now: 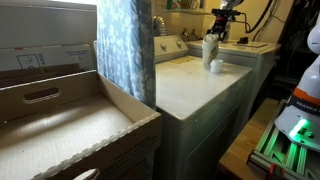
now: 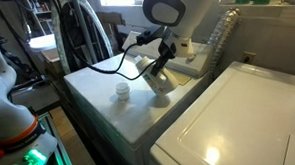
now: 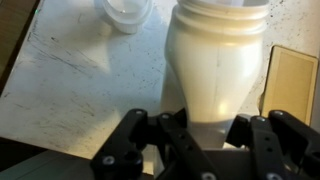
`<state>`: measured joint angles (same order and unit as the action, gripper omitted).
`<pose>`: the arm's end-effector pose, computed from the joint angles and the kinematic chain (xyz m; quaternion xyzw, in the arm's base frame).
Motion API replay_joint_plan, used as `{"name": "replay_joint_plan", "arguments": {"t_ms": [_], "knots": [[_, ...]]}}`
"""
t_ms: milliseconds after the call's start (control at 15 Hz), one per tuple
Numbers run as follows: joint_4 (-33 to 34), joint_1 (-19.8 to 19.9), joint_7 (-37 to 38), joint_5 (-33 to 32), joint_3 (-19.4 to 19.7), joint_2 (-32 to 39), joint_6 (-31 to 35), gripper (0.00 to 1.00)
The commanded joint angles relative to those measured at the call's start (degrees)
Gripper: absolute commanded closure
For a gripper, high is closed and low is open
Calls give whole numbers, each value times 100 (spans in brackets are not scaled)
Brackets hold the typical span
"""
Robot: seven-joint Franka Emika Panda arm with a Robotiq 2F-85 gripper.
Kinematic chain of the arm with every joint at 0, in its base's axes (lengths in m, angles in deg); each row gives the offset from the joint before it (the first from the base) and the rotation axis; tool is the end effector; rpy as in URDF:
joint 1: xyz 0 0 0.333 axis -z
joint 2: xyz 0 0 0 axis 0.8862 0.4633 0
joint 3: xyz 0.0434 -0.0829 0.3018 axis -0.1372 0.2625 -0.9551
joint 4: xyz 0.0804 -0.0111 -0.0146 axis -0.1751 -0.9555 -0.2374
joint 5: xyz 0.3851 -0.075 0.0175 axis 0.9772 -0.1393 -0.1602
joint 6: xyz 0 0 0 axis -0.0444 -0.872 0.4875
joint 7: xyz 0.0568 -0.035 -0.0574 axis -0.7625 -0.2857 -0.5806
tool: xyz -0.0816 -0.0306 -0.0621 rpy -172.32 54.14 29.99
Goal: Pour some fabric softener into its lid
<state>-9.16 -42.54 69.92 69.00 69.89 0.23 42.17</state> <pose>0.5172 -0.3121 0.3985 -0.7906 0.5623 0.1585 0.1837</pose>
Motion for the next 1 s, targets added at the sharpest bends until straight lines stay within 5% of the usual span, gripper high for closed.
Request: {"name": "replay_joint_plan", "arguments": {"t_ms": [0,933], "knots": [[202,145,-64,159,80,177,-232,100],[514,183,223,19,124,681,-242,100]]}}
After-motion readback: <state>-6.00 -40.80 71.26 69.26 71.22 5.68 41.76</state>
